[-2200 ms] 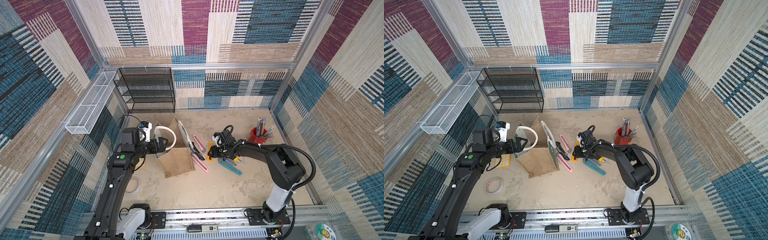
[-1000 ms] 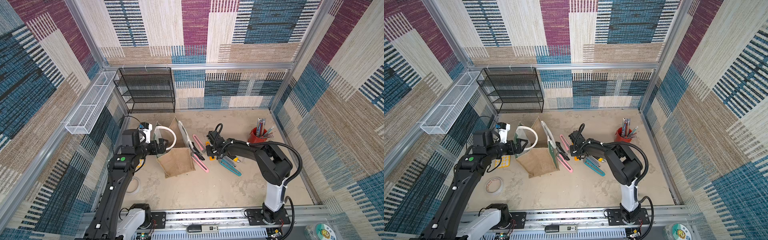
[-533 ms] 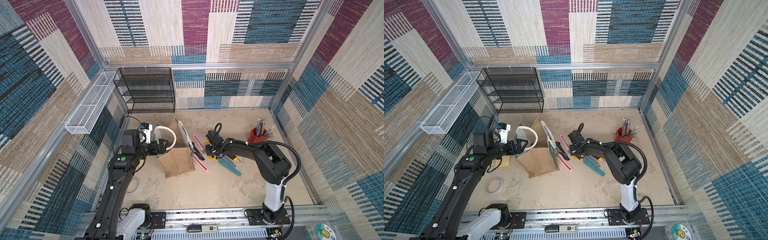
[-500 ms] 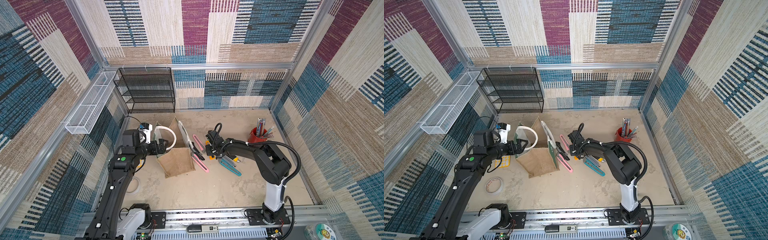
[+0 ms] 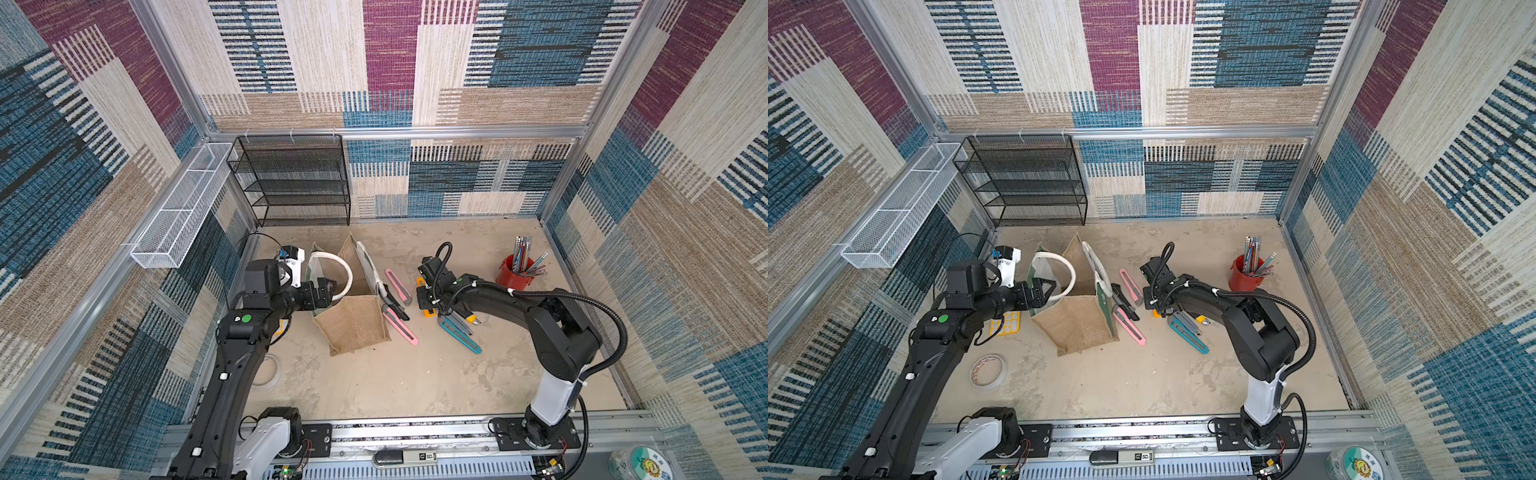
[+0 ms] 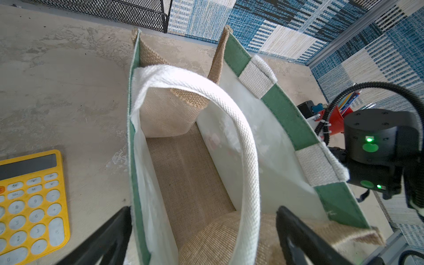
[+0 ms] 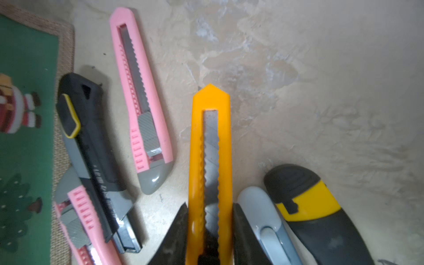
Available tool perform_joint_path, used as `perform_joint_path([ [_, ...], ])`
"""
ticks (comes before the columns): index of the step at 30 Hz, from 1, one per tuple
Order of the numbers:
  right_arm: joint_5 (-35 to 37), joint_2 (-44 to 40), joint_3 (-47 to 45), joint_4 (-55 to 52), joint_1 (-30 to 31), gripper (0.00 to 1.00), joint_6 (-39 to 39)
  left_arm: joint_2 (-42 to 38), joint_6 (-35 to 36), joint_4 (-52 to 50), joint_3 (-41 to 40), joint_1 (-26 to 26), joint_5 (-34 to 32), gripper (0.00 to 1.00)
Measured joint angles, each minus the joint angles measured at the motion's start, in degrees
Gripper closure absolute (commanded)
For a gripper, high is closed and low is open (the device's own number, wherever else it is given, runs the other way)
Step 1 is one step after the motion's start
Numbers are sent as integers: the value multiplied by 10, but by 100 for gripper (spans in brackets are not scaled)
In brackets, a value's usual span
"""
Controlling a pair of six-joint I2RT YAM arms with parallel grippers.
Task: Place the art knife into the pouch
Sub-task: Pick up the utility knife at the center of the board.
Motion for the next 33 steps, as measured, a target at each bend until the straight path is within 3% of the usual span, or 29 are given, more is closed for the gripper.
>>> perform_joint_path([
  [13,-26,-80,86,-5,0,83,-20,7,12,-72,59,0,-124,1],
  [19,-56,-88,139,-5,0,82,-43,48,22,-88,68,0,-124,0],
  [22,-71,-89,165,-6,0,82,-50,62,28,-91,78,0,-123,12],
  [24,-84,-92,176,-3,1,82,-54,71,33,-91,86,0,-119,34],
  [25,-90,-93,180,-1,2,82,-56,76,34,-92,90,0,-117,39],
  [33,-141,-69,254,-3,19,83,-65,112,41,-93,108,0,-97,48],
])
